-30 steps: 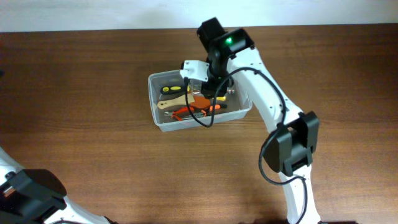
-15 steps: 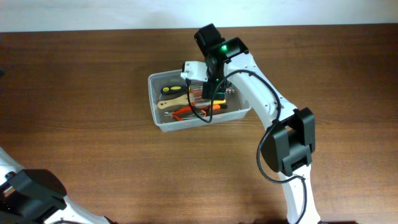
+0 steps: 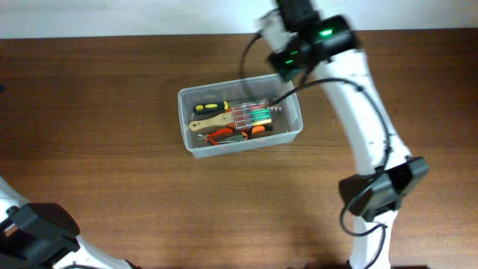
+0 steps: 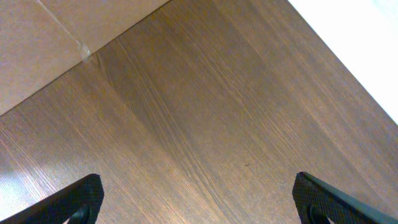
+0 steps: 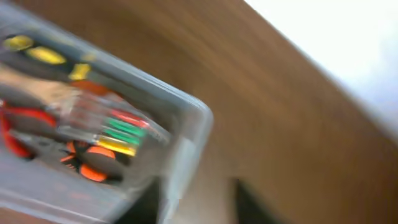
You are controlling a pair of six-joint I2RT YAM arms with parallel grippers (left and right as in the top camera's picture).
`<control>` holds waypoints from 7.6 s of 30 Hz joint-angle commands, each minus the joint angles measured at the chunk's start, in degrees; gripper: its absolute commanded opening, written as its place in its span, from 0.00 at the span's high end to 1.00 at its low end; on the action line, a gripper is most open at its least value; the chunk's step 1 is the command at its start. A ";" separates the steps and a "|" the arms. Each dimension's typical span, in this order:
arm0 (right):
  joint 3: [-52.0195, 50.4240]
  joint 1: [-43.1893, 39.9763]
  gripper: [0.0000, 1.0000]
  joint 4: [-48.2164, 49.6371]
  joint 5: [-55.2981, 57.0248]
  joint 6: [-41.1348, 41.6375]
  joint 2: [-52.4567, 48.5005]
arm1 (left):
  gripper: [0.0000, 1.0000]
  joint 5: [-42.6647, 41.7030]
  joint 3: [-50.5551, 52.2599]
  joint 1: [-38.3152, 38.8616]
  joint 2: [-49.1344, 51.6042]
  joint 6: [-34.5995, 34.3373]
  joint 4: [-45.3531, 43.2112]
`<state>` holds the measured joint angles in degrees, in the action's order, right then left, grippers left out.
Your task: Pack container
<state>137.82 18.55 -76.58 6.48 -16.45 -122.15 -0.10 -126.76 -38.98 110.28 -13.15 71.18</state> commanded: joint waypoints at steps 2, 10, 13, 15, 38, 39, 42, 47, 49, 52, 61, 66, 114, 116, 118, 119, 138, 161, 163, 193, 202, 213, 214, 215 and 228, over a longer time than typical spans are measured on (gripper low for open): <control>-4.83 -9.05 0.96 -0.72 1.25 20.46 -0.15 | 0.01 -0.59 -0.04 -0.17 0.68 -0.76 0.04; -24.06 -16.41 0.96 5.60 -10.14 24.48 -0.37 | 0.01 -0.59 -0.02 -0.17 0.68 -0.76 0.04; -29.46 -14.64 0.96 8.00 -12.13 24.44 -0.37 | 0.01 -0.59 -0.02 -0.17 0.68 -0.76 0.04; -32.09 -12.70 0.96 9.60 -12.11 24.44 -0.37 | 0.01 -0.59 -0.04 -0.17 0.68 -0.76 0.04; -36.76 -3.63 0.96 3.93 -17.68 20.94 3.89 | 0.01 -0.59 -0.02 -0.17 0.68 -0.76 0.04; -36.46 -3.67 0.96 3.93 -16.74 20.92 5.27 | 0.01 -0.59 -0.02 -0.17 0.68 -0.76 0.04; -33.88 -3.65 0.96 3.85 -14.12 18.38 10.54 | 0.01 -0.59 -0.02 -0.17 0.68 -0.76 0.04; -26.49 -3.56 0.96 3.04 -13.22 15.74 20.63 | 0.01 -0.59 -0.04 -0.17 0.68 -0.76 0.04; -23.52 -3.56 0.96 3.02 -11.13 15.78 24.37 | 0.01 -0.59 -0.04 -0.17 0.68 -0.76 0.04; -20.74 -3.56 0.83 3.02 -5.03 15.76 29.99 | 0.01 -0.59 -0.02 -0.17 0.68 -0.76 0.04; -20.50 -3.63 0.02 3.10 15.15 15.76 41.16 | 0.01 -0.59 -0.02 -0.17 0.68 -0.76 0.04; -20.50 -3.63 0.02 3.08 18.21 15.78 44.46 | 0.01 -0.59 -0.02 -0.17 0.68 -0.76 0.04; -122.99 -22.27 0.02 41.11 3.10 24.94 121.59 | 0.01 -0.61 -0.04 -0.17 0.68 -0.76 0.09; -124.28 -22.27 0.02 41.59 3.02 24.94 121.94 | 0.01 -0.59 -0.02 -0.15 0.68 -0.76 0.42; -125.20 -22.27 0.02 41.64 2.62 24.94 121.96 | 0.01 -0.59 -0.04 -0.15 0.68 -0.74 1.20; -125.57 -22.27 0.02 41.64 2.62 24.94 121.96 | 0.01 -0.59 -0.02 -0.13 0.68 -0.76 1.81; -126.68 -22.27 0.02 38.82 2.71 24.92 121.96 | 0.01 -0.59 -0.02 1.11 0.68 -0.76 10.75; -126.68 -22.27 0.02 38.82 2.71 24.92 121.94 | 0.01 -0.57 -0.04 14.25 -4.55 -0.76 10.73; -126.68 -22.27 0.02 38.82 2.71 24.92 121.94 | 0.01 -0.59 -0.04 19.80 -6.73 -0.76 10.73; -126.68 -22.27 0.02 38.82 2.71 24.92 121.94 | 0.01 15.56 80.39 47.91 -76.24 -0.31 -48.39; -126.68 -22.27 0.02 38.82 2.71 24.92 121.94 | 0.01 15.54 106.14 47.91 -96.83 -0.31 -54.21; -126.68 -22.27 0.02 38.82 2.71 24.92 121.94 | 0.01 15.41 119.08 47.50 -110.07 -0.31 -54.10; -126.68 -22.27 0.02 38.82 2.71 24.92 121.94 | 0.01 15.37 119.69 47.25 -110.01 -0.31 -53.99; -126.68 -22.27 0.02 38.82 2.71 24.92 121.94 | 0.01 15.34 120.48 46.97 -110.01 -0.31 -53.72; -126.68 -22.27 0.02 38.82 2.71 24.92 121.94 | 0.01 15.39 121.37 41.75 -109.98 -0.28 -54.03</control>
<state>11.31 -3.36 -37.89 9.28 7.77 -0.80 15.05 -5.72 3.31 0.84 -13.15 17.30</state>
